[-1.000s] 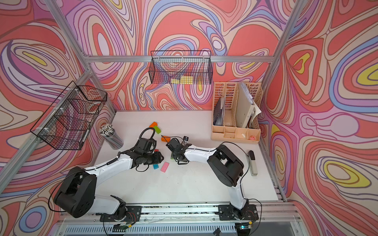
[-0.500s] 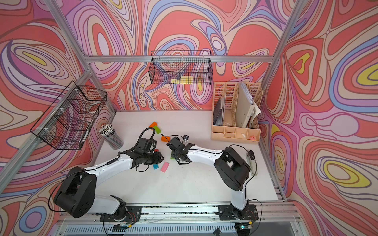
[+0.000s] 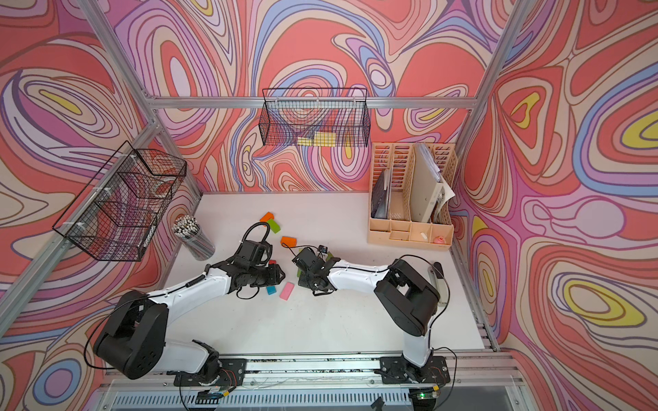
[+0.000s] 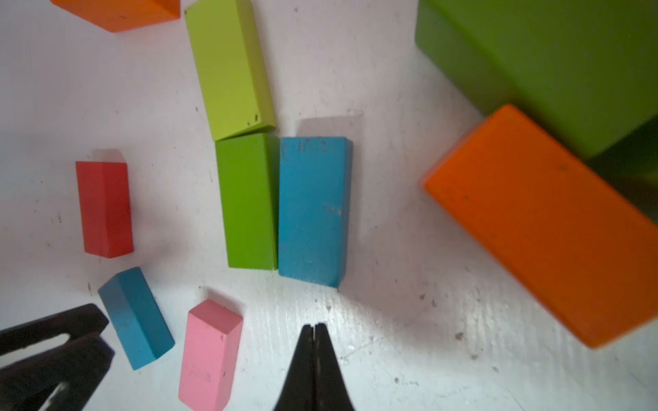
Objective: Assemble the letter c with building blocks
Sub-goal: Pick up the building block from the center of the board.
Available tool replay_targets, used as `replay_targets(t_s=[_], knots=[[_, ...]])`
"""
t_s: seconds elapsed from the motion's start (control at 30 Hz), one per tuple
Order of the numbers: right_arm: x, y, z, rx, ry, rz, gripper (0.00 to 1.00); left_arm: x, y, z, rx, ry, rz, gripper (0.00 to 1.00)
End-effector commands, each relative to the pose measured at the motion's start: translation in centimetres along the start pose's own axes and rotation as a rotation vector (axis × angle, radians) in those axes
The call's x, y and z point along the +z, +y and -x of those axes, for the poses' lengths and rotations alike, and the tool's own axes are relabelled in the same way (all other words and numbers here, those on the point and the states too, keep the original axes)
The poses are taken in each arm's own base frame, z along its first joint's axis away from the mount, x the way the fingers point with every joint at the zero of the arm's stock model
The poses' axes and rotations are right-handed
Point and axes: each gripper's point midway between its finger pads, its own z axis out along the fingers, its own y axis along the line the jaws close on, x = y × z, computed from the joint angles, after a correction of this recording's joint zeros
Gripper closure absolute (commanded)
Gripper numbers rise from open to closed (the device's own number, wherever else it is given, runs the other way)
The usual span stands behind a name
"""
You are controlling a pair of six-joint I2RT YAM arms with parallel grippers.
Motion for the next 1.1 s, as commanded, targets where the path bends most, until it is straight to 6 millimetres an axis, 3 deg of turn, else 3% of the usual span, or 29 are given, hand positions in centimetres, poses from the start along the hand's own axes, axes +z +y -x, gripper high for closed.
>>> replay_targets(t_s=[0.0,0.43,0.73,0.9,1.07], knots=[[-0.1,0.7,0.0,-0.014,0.003,0.032,1.0,0.2,0.5,-0.4,-0.019,0.011,0.012,0.54],[1.7,-0.1,0.6,0.016,0.019,0.021,1.0,0.3,0.7,-0.4,-0.016,0.014,0.02,0.54],[2.2,-0.9,2.1,0.041,-0.01,0.022,1.0,0.6,0.7,-0.5,-0.016,0.023,0.022,0.54],[1.9,-1.2,3.0,0.031,-0.04,0.005,1.0,0.7,0.8,-0.5,-0.016,0.023,0.026,0.54],[0.5,-0.3,3.3,-0.023,-0.044,0.019,1.0,0.7,0.9,-0.5,-0.016,0.021,0.031,0.54]])
